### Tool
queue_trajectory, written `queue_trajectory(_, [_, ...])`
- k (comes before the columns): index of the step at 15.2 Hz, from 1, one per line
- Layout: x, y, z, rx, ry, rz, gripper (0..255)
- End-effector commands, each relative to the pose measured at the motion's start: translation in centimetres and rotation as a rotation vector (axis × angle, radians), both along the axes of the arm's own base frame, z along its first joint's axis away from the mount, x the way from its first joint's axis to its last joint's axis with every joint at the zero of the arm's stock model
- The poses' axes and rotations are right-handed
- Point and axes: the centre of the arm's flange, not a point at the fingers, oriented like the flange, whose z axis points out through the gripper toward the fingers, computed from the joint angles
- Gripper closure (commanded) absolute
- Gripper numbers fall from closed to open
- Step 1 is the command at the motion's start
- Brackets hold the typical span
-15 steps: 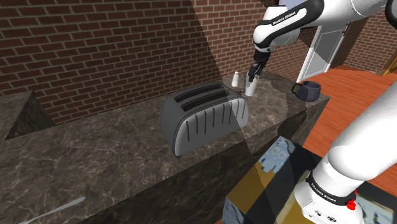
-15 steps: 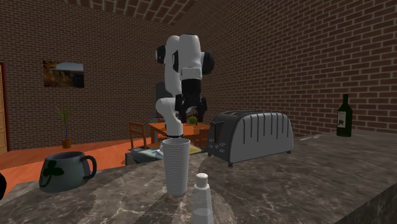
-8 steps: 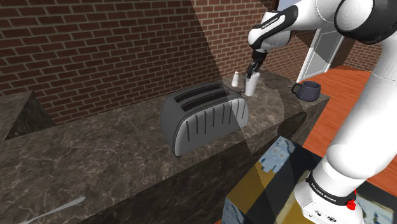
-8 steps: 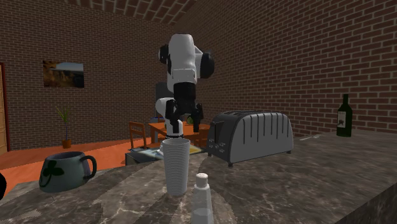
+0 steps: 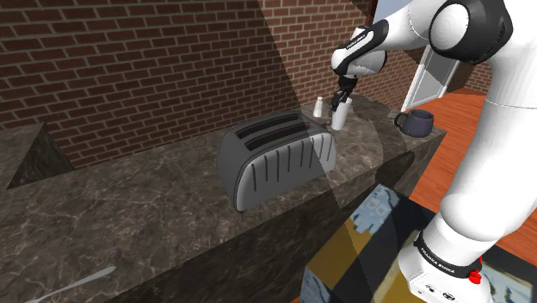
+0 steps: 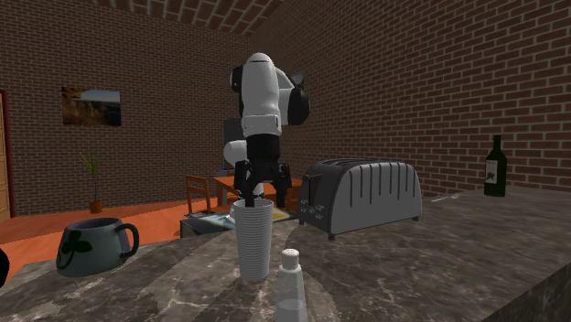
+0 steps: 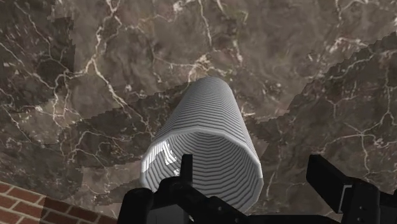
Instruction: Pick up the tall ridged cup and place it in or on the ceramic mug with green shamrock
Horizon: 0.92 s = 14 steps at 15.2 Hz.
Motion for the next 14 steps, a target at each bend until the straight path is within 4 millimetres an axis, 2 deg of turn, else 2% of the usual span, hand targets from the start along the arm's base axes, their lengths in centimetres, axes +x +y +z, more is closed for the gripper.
queue_trajectory(1, [0.24,-0.05,-0.89,0.0,0.0,0.0,0])
queue_trajectory(8, [0.23,-0.05,-0.88,0.0,0.0,0.0,0])
queue_trajectory(9, [0.23,-0.05,-0.88,0.0,0.0,0.0,255])
queue_trajectory(14, [0.23,-0.04,-0.88,0.0,0.0,0.0,255])
